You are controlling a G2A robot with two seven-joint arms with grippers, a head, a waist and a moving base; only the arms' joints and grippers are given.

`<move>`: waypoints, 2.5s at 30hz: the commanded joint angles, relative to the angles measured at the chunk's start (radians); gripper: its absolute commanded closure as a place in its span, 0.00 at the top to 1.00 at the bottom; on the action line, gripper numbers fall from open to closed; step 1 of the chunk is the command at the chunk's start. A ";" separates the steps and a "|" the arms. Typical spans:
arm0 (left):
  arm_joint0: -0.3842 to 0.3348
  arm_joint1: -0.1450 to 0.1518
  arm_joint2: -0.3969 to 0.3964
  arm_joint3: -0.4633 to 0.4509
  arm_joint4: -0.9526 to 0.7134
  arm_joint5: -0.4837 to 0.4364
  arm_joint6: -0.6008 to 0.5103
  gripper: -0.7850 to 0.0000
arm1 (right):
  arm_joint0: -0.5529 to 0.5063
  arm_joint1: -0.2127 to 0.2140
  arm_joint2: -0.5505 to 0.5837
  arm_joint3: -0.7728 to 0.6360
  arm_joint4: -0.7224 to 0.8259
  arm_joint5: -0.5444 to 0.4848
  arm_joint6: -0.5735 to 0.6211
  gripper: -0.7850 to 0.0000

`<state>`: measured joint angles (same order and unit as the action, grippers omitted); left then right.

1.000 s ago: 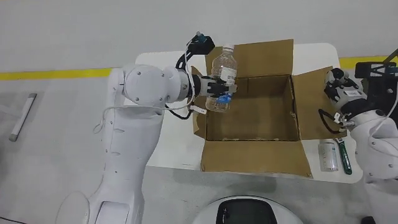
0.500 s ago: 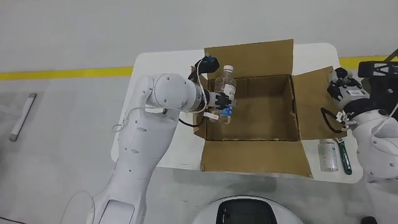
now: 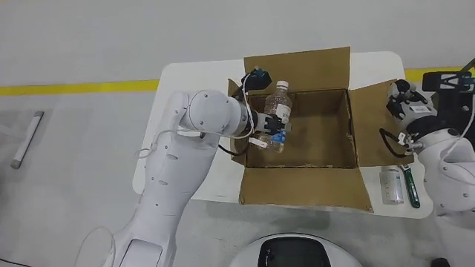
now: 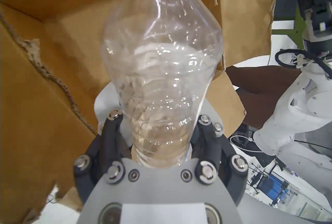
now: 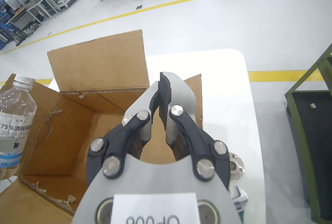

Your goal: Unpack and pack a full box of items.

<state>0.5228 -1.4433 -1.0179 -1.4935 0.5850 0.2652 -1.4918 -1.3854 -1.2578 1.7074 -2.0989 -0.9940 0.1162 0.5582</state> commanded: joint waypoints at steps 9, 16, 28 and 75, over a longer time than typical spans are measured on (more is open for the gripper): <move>-0.073 -0.042 0.185 0.171 0.050 0.131 0.068 0.00 | -0.012 0.004 0.026 -0.010 0.011 -0.004 -0.003 0.00; -0.116 -0.074 0.269 0.309 0.035 0.176 0.113 0.00 | -0.027 0.006 0.036 -0.016 0.020 -0.011 -0.013 0.00; -0.144 -0.091 0.314 0.352 0.048 0.184 0.121 0.00 | -0.035 0.010 0.037 -0.024 0.030 -0.024 -0.019 0.00; -0.294 -0.284 0.523 0.790 -0.026 0.294 0.231 1.00 | -0.029 0.024 0.083 -0.015 0.065 -0.005 -0.021 0.00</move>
<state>0.2319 -1.7269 -0.4935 -0.6999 0.5551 0.5567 -1.2633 -1.4172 -1.2339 1.7803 -2.1128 -0.9377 0.1034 0.5362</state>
